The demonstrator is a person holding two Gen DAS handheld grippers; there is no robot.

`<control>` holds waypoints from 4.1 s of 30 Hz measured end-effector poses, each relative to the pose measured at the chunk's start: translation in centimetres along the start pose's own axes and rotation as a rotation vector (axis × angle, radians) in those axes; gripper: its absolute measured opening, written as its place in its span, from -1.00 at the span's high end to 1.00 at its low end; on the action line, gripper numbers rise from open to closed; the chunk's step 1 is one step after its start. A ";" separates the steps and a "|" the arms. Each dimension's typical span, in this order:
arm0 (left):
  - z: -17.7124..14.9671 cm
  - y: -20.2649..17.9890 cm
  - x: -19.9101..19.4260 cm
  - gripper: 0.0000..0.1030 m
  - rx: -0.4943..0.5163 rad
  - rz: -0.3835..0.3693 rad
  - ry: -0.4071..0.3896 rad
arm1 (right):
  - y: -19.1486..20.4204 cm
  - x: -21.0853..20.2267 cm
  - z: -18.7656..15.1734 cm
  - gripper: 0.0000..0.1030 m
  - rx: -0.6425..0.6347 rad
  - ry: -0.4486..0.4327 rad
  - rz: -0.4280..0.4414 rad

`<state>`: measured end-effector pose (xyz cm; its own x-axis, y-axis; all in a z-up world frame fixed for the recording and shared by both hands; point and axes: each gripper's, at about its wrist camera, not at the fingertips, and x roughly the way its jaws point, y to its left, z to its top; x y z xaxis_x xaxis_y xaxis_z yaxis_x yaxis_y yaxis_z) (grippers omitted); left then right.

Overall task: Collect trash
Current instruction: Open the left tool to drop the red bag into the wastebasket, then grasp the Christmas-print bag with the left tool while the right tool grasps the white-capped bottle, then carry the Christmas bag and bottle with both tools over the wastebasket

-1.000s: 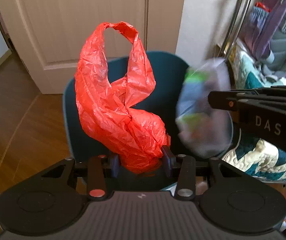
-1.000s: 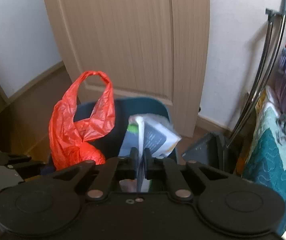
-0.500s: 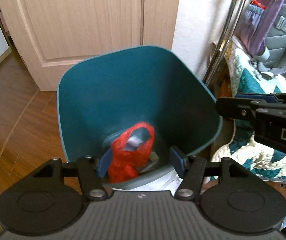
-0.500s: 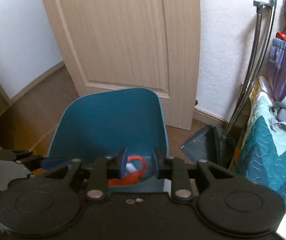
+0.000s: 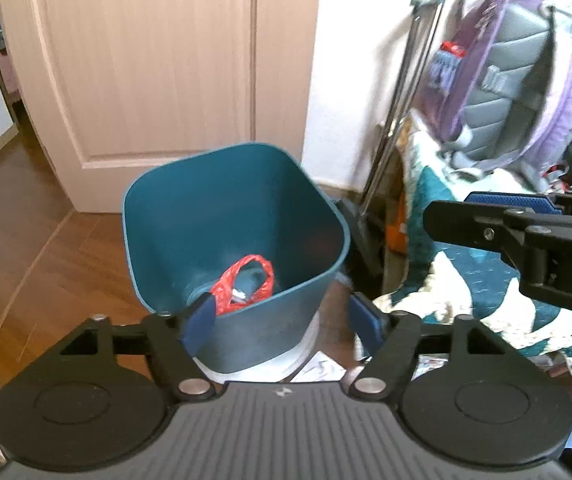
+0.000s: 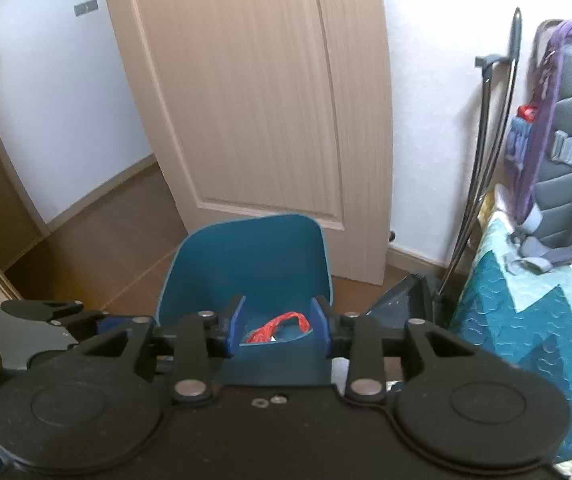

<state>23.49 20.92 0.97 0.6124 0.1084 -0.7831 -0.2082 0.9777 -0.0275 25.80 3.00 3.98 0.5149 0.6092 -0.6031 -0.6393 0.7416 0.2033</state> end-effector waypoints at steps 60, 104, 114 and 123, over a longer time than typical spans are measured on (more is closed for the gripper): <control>-29.0 -22.9 27.5 -0.99 0.367 -0.252 0.632 | -28.4 9.8 -45.4 -0.07 0.811 0.738 -0.270; -36.3 -26.2 36.2 0.76 0.336 -0.284 0.864 | -27.3 15.4 -49.4 -0.02 0.819 0.838 -0.311; -31.9 -25.9 30.5 0.80 0.302 -0.223 0.816 | -25.2 9.9 -42.4 0.01 0.760 0.734 -0.339; -27.7 -23.9 23.0 0.83 0.276 -0.200 0.683 | -22.4 2.8 -36.1 0.01 0.705 0.563 -0.305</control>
<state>21.44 -4.99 -33.63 -0.0081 -0.1227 -0.9924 0.1105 0.9863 -0.1228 20.95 -22.01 -30.14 0.1347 0.2727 -0.9526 0.0635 0.9570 0.2830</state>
